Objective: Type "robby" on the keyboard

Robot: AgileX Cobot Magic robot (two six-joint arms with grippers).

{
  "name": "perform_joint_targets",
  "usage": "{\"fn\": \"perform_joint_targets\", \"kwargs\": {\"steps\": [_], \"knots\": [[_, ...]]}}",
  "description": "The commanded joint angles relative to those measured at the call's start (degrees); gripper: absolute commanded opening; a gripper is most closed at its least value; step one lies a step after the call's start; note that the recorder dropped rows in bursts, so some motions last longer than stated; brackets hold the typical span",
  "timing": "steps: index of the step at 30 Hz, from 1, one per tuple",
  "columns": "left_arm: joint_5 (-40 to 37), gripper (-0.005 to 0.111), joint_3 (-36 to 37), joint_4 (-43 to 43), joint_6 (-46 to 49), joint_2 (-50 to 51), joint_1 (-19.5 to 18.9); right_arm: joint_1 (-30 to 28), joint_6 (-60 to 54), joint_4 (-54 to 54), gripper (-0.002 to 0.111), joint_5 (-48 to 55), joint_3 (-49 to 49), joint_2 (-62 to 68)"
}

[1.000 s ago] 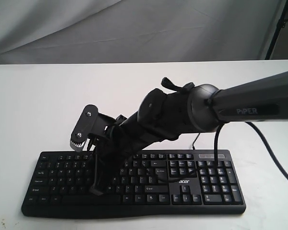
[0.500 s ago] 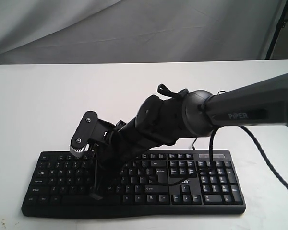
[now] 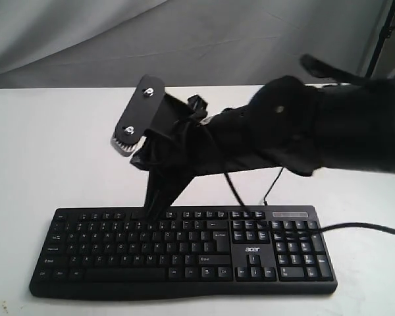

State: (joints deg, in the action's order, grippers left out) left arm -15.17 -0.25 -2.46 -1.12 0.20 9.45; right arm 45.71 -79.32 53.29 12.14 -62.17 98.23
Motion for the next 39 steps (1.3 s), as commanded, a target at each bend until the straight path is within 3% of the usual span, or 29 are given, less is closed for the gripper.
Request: {"fn": "perform_joint_targets", "kwargs": {"steps": [1, 7, 22, 30, 39], "knots": [[0.3, 0.000, 0.2, -0.3, -0.2, -0.2, 0.4, 0.4, 1.3, -0.2, 0.000, -9.6, 8.6, -11.9], [0.3, 0.000, 0.2, -0.3, -0.2, -0.2, 0.4, 2.3, 1.5, 5.5, 0.000, -23.2, 19.9, -30.0], [0.3, 0.000, 0.2, -0.3, -0.2, -0.2, 0.4, 10.4, 2.8, 11.6, 0.000, -25.7, 35.5, -64.8], [0.3, 0.000, 0.2, -0.3, -0.2, -0.2, 0.4, 10.4, 4.3, 32.7, 0.000, -25.7, 37.8, -73.7], [0.3, 0.000, 0.2, -0.3, -0.2, -0.2, 0.4, 10.4, 4.4, 33.5, 0.000, -25.7, 37.8, -75.3]]}}
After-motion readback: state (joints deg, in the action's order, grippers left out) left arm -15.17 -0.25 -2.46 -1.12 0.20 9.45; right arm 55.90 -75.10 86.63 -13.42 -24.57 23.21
